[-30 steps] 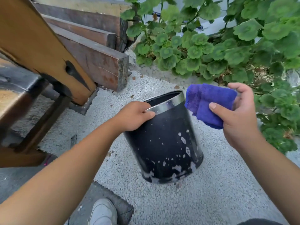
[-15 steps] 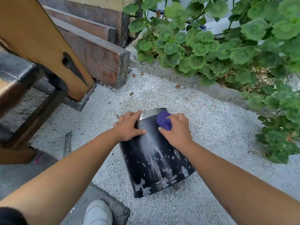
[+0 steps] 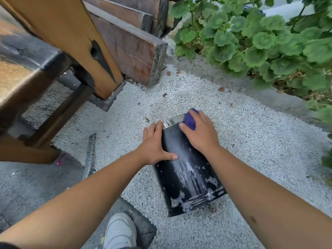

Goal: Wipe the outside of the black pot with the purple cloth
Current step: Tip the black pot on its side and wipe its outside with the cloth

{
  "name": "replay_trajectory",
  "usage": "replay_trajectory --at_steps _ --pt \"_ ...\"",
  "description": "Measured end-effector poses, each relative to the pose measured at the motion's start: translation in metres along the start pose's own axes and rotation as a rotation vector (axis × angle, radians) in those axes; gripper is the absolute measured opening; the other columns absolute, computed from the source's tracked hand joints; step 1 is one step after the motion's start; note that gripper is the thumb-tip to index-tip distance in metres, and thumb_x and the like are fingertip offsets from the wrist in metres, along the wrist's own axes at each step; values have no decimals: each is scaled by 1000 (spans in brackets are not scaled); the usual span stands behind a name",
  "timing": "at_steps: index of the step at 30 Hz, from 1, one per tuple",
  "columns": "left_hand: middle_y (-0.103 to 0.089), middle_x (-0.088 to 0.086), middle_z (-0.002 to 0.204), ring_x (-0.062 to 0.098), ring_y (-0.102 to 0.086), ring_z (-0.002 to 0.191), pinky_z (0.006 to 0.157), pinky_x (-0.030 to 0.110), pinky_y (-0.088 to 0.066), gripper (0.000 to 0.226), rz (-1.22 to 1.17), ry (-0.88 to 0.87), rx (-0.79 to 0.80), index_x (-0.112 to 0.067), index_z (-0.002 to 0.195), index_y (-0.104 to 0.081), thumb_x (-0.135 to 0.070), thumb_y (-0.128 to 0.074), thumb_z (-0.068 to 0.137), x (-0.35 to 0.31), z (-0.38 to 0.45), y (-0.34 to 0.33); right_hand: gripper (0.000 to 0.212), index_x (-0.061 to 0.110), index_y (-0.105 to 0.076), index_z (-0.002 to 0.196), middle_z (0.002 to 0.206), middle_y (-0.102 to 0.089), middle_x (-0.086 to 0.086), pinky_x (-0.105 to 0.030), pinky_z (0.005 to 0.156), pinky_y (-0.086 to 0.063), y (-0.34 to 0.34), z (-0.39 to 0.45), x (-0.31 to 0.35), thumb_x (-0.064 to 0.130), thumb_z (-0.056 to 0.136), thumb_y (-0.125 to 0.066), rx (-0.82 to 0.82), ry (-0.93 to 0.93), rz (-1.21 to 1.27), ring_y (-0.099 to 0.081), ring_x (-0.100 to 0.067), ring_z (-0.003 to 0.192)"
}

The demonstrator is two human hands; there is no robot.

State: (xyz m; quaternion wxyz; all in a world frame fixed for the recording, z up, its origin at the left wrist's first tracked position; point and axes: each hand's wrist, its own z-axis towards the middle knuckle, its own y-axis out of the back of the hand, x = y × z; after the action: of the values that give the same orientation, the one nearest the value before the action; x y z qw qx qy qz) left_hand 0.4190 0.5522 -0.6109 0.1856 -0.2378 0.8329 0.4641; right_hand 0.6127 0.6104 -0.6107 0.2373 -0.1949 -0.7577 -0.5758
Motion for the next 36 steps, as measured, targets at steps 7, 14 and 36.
replay_trajectory --at_steps 7,14,36 --pt "-27 11 146 29 -20 137 119 50 -10 130 41 -235 -108 -12 155 -13 -72 -68 54 -6 -6 0 63 39 -49 137 158 -31 5 -54 116 -18 -28 -27 54 69 84 -31 104 353 -310 -14 -31 148" --pt "6 8 163 29 10 151 122 50 -9 147 -48 -45 -27 -15 156 14 -61 -85 58 9 5 -6 52 29 -52 133 147 -43 -1 -50 105 -38 -15 -20 21 45 84 -48 -46 323 -294 -31 -35 139" --pt "-76 0 88 15 -70 83 70 22 -51 13 -665 126 332 -18 96 -74 -8 -66 92 -28 -28 46 20 44 -61 87 86 -61 26 -15 63 -37 26 -28 -30 42 70 -50 84 -179 364 -58 2 82"
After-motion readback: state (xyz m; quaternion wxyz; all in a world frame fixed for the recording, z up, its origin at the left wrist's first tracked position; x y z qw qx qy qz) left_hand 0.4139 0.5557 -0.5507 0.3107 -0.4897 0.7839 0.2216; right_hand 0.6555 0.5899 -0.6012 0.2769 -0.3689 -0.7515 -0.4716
